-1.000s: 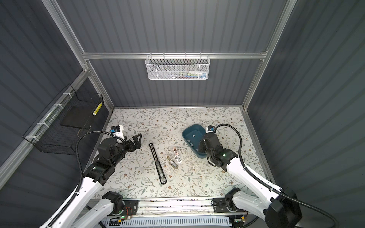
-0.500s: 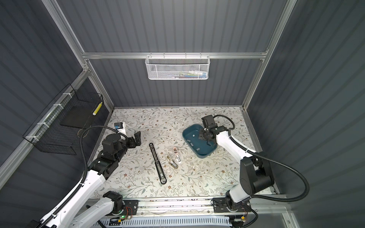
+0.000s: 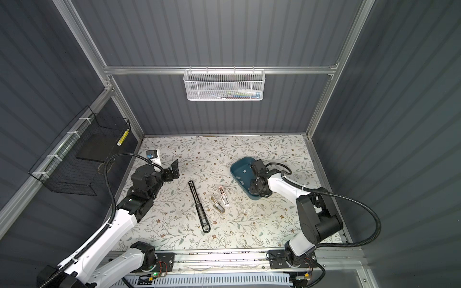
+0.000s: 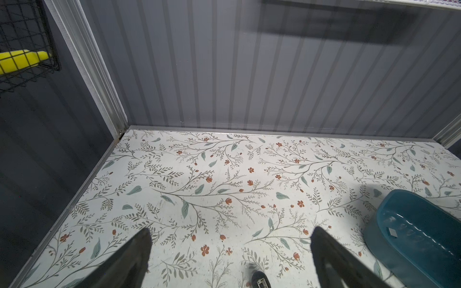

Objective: Load the staples into the stapler
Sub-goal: 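Raise the right gripper and move it over the teal tray, then lower the right gripper into the teal tray toward a staple strip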

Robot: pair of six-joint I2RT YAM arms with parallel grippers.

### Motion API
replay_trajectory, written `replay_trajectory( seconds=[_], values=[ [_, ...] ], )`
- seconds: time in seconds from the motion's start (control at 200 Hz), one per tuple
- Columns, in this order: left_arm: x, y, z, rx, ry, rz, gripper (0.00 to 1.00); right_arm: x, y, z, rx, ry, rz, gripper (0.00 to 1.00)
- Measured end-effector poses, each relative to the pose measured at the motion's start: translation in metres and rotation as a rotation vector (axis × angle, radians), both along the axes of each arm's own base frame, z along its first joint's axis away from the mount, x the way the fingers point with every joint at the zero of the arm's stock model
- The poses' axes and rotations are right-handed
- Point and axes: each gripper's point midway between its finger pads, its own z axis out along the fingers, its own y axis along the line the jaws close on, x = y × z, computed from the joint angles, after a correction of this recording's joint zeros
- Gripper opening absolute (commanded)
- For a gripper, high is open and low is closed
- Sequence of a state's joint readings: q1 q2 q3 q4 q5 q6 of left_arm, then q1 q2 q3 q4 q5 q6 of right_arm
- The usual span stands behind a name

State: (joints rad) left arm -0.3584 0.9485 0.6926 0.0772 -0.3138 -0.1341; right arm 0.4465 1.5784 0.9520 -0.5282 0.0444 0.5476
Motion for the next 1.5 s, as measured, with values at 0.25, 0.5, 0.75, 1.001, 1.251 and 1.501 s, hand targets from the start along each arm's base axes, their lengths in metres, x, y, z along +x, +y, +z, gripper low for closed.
replay_trajectory(
  seconds=[0.25,0.5,0.75,1.001,1.251,1.501],
  values=[
    [-0.004,0.002,0.009,-0.009,-0.025,0.001,0.99,-0.013,0.044,0.001,0.052,0.025,0.133,0.18],
    [-0.012,0.006,0.013,-0.018,-0.053,0.01,0.99,-0.033,0.082,-0.013,0.094,0.093,0.246,0.2],
    [-0.011,0.008,0.009,-0.012,-0.046,0.02,0.99,-0.03,0.093,-0.005,0.131,0.076,0.276,0.28],
    [-0.001,0.007,-0.008,0.012,0.001,0.034,0.99,0.011,0.075,0.023,0.055,-0.056,0.223,0.3],
    [0.004,0.008,-0.018,0.046,0.028,0.046,0.99,0.06,0.088,0.041,-0.016,-0.2,0.335,0.39],
    [0.005,0.007,-0.01,0.057,0.011,0.041,0.99,0.082,0.1,0.015,-0.072,-0.179,0.443,0.37]
  ],
)
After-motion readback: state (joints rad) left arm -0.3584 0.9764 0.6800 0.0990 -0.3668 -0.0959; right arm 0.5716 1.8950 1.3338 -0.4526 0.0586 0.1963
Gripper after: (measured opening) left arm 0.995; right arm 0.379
